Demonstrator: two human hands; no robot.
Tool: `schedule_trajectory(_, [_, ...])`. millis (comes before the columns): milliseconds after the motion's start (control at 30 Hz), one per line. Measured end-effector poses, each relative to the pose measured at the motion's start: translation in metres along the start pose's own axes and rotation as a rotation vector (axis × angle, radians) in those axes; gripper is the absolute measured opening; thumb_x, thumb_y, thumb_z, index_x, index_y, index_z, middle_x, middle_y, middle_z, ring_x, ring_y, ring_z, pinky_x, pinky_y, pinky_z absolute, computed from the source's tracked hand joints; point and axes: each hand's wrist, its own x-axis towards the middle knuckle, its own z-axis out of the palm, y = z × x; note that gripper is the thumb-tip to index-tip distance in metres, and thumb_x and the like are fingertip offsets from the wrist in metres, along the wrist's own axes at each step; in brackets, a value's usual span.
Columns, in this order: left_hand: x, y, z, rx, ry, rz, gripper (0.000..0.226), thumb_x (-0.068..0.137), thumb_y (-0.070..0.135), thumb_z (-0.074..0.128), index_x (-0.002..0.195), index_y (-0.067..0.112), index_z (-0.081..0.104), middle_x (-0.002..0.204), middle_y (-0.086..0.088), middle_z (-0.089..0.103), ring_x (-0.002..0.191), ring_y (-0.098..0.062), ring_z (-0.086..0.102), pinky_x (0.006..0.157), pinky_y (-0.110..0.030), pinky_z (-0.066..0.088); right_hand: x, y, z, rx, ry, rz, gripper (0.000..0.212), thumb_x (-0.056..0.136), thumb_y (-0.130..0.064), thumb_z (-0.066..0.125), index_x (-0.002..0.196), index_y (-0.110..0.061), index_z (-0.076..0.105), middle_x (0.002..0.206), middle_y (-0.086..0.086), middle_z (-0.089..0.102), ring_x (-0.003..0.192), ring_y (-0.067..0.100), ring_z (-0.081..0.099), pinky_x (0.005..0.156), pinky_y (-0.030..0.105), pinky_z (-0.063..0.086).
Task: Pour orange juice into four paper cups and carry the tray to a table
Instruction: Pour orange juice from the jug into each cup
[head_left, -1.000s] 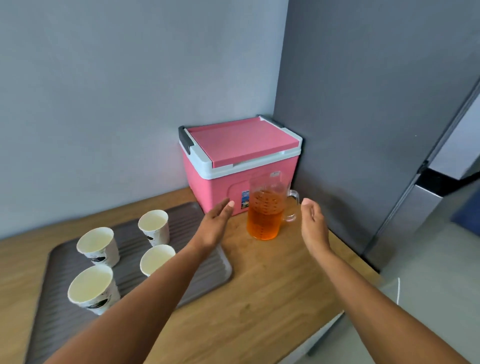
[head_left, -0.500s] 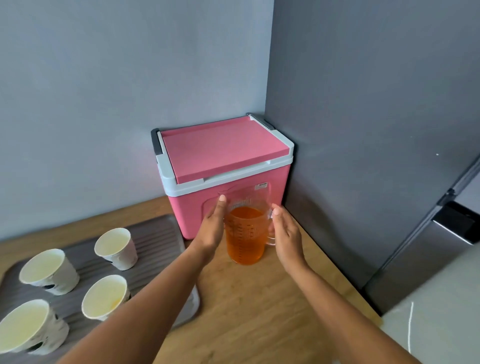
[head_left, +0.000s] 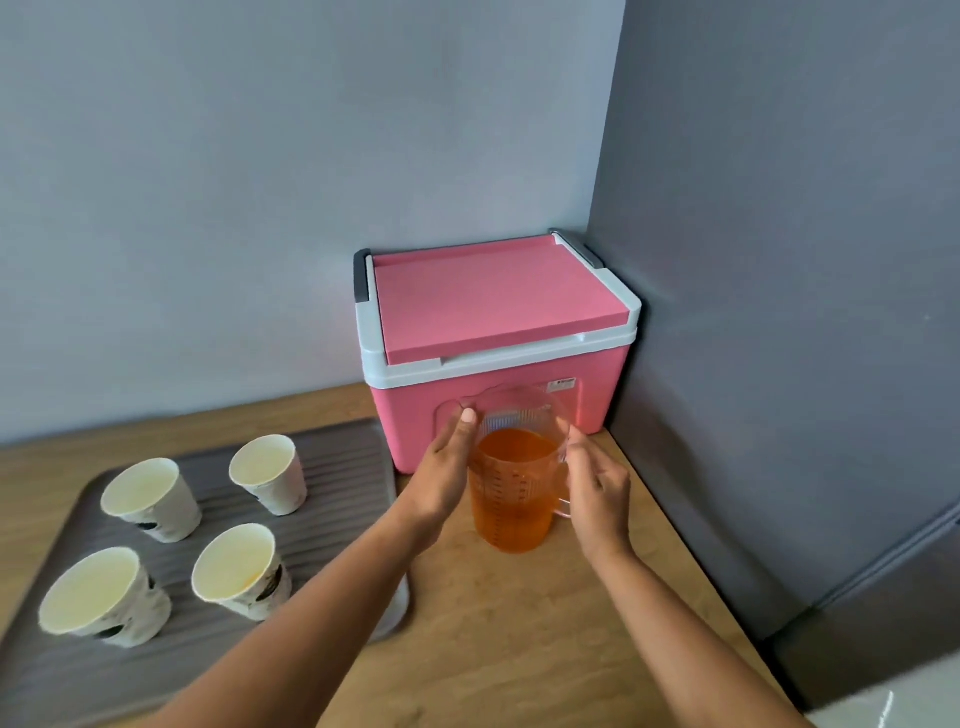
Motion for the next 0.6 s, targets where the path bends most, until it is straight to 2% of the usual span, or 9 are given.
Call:
schedule_trajectory(67, [-0.009, -0.003, -0.006, -0.004, 0.021, 0.001, 0.031, 0.096, 0.061, 0.029, 0.121, 0.054, 0.045, 0.117, 0.027, 0.056, 0.122, -0.002, 0.048, 0.102, -0.028, 0.039, -0.002, -0.006, 0.003, -0.011, -0.015, 0.001, 0.027, 0.097, -0.021, 0.051, 0.106, -0.014, 0.075, 0.092, -0.012, 0.073, 0.07, 0.02, 0.06, 0.057, 0.034, 0.05])
schedule_trajectory(133, [-0.022, 0.0, -0.015, -0.019, 0.029, 0.005, 0.024, 0.099, 0.054, 0.028, 0.116, 0.054, 0.044, 0.11, 0.033, 0.057, 0.112, 0.01, 0.052, 0.09, -0.012, 0.042, -0.005, -0.013, 0.007, -0.005, -0.053, -0.011, 0.025, 0.096, -0.017, 0.052, 0.098, -0.016, 0.076, 0.077, -0.019, 0.07, 0.057, 0.01, 0.054, 0.047, 0.024, 0.043])
schedule_trajectory(233, [-0.042, 0.006, -0.03, -0.042, -0.006, 0.026, 0.025, 0.102, 0.044, 0.027, 0.118, 0.052, 0.045, 0.106, 0.04, 0.061, 0.107, 0.02, 0.053, 0.081, -0.004, 0.044, -0.008, -0.029, 0.012, 0.012, -0.117, -0.048, 0.024, 0.095, -0.012, 0.053, 0.093, -0.022, 0.075, 0.046, -0.022, 0.055, 0.036, 0.003, 0.034, 0.036, 0.018, 0.028])
schedule_trajectory(333, [-0.058, 0.003, -0.057, -0.037, -0.008, 0.039, 0.033, 0.101, 0.048, 0.032, 0.132, 0.048, 0.043, 0.125, 0.034, 0.057, 0.121, 0.015, 0.047, 0.097, -0.011, 0.041, -0.01, -0.045, 0.024, 0.021, -0.16, -0.067, 0.023, 0.092, -0.009, 0.056, 0.08, -0.01, 0.076, 0.056, -0.009, 0.061, 0.035, 0.0, 0.037, 0.036, 0.014, 0.03])
schedule_trajectory(400, [-0.068, 0.003, -0.075, 0.054, 0.001, 0.073, 0.054, 0.096, 0.059, 0.036, 0.147, 0.04, 0.033, 0.146, 0.027, 0.04, 0.136, 0.009, 0.033, 0.112, -0.02, 0.029, -0.015, -0.057, 0.036, 0.041, -0.186, -0.068, 0.02, 0.091, -0.008, 0.059, 0.082, -0.002, 0.075, 0.069, -0.003, 0.066, 0.037, -0.003, 0.045, 0.038, 0.009, 0.032])
schedule_trajectory(433, [-0.074, 0.005, -0.083, 0.095, 0.008, 0.086, 0.058, 0.094, 0.06, 0.036, 0.148, 0.039, 0.031, 0.148, 0.029, 0.035, 0.137, 0.011, 0.028, 0.112, -0.017, 0.024, -0.018, -0.063, 0.043, 0.054, -0.195, -0.067, 0.018, 0.091, -0.008, 0.059, 0.086, -0.003, 0.076, 0.069, -0.005, 0.066, 0.038, -0.004, 0.047, 0.039, 0.007, 0.032])
schedule_trajectory(500, [-0.082, 0.007, -0.101, 0.136, 0.022, 0.106, 0.054, 0.093, 0.058, 0.037, 0.144, 0.042, 0.034, 0.141, 0.037, 0.036, 0.13, 0.021, 0.028, 0.104, -0.004, 0.024, -0.024, -0.073, 0.056, 0.088, -0.207, -0.059, 0.016, 0.09, -0.006, 0.06, 0.088, -0.005, 0.076, 0.058, -0.013, 0.063, 0.039, -0.005, 0.05, 0.039, 0.006, 0.034])
schedule_trajectory(533, [-0.086, 0.009, -0.109, 0.153, 0.027, 0.112, 0.051, 0.093, 0.059, 0.038, 0.142, 0.044, 0.033, 0.141, 0.035, 0.037, 0.13, 0.021, 0.029, 0.105, -0.005, 0.025, -0.029, -0.076, 0.063, 0.105, -0.217, -0.052, 0.016, 0.09, -0.004, 0.06, 0.087, -0.002, 0.075, 0.051, -0.014, 0.062, 0.039, -0.006, 0.051, 0.039, 0.006, 0.034])
schedule_trajectory(600, [-0.095, 0.008, -0.128, 0.211, 0.033, 0.131, 0.063, 0.09, 0.064, 0.042, 0.146, 0.039, 0.03, 0.151, 0.024, 0.033, 0.137, 0.012, 0.026, 0.113, -0.016, 0.023, -0.037, -0.084, 0.077, 0.123, -0.241, -0.04, 0.016, 0.091, -0.002, 0.059, 0.089, 0.005, 0.073, 0.04, -0.015, 0.056, 0.036, -0.005, 0.05, 0.039, 0.005, 0.035])
